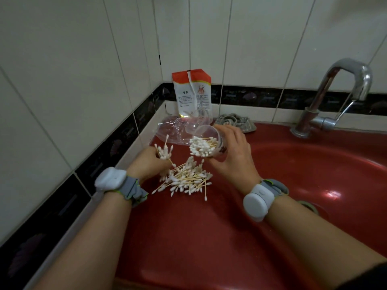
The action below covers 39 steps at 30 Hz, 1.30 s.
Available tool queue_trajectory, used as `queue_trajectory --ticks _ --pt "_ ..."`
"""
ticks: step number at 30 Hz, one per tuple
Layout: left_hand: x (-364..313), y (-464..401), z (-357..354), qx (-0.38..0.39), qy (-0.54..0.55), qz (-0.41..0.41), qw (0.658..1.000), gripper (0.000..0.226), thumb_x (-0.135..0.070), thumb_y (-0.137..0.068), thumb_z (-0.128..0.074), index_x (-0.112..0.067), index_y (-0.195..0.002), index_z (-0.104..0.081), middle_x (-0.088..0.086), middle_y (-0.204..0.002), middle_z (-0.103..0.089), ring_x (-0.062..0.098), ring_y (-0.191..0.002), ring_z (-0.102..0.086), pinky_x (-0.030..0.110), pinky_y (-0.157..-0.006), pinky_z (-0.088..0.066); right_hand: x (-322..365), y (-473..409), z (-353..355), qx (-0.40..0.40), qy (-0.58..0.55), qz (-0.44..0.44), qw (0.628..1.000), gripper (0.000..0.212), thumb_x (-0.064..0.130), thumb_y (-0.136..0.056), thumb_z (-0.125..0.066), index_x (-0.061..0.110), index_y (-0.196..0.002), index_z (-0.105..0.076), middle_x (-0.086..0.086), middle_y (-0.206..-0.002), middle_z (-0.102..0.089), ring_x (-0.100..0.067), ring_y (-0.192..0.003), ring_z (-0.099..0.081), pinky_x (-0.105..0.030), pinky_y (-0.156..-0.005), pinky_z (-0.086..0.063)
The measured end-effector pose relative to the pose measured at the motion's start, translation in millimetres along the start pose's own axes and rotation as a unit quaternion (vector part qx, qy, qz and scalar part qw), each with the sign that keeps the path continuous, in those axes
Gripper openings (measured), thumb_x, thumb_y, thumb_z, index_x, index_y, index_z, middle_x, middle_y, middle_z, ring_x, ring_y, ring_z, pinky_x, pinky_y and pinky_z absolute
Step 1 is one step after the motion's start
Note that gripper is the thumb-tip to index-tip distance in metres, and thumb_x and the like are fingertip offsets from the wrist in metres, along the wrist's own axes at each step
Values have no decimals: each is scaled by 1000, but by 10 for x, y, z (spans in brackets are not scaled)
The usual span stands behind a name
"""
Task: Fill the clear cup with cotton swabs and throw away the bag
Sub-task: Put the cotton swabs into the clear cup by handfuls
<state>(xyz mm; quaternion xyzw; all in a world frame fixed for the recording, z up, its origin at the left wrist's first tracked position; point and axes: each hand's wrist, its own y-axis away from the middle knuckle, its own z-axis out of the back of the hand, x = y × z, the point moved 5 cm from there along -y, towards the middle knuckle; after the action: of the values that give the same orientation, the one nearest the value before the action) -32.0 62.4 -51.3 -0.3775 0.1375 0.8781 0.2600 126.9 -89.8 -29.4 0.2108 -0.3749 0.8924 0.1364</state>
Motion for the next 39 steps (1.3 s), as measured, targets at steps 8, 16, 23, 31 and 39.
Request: queue_trajectory --ticks 8,16,23,31,39 --pt "88 7 41 -49 29 -14 998 16 -22 -74 -67 -8 -67 -67 6 -63 -67 17 -63 -58 35 -68 -50 1 0 -4 -4 -6 3 1000 73 26 -69 -75 24 -134 -42 2 -133 -42 -14 -126 -36 -41 -102 -32" --pt "179 48 29 -35 58 -5 998 13 -21 -65 -68 -9 -65 -68 4 -55 -67 19 -59 -62 36 -67 -52 -13 13 -13 2 -10 0 1000 74 26 -68 -75 23 -135 -43 2 -135 -42 -13 -128 -34 -36 -100 -27" --pt "112 125 20 -35 119 -14 992 8 -5 -76 -63 0 -72 -68 5 -56 -65 10 -49 -56 24 -55 -47 -4 15 1 -3 -6 2 1000 73 25 -69 -75 24 -134 -43 2 -133 -42 -14 -126 -36 -39 -101 -30" --pt "-77 204 114 -22 321 -49 946 20 8 -82 -54 -2 -67 -61 7 -57 -63 12 -49 -52 17 -44 -39 -14 15 -4 1 -5 4 1000 75 24 -68 -77 22 -135 -43 2 -134 -42 -14 -126 -35 -36 -100 -28" --pt "-162 225 244 -37 469 -44 882 12 2 -86 -57 -3 -75 -60 10 -65 -59 7 -48 -53 15 -42 -41 -4 7 -7 -1 -2 8 1000 74 23 -69 -76 22 -135 -43 1 -133 -42 -13 -125 -33 -35 -100 -28"
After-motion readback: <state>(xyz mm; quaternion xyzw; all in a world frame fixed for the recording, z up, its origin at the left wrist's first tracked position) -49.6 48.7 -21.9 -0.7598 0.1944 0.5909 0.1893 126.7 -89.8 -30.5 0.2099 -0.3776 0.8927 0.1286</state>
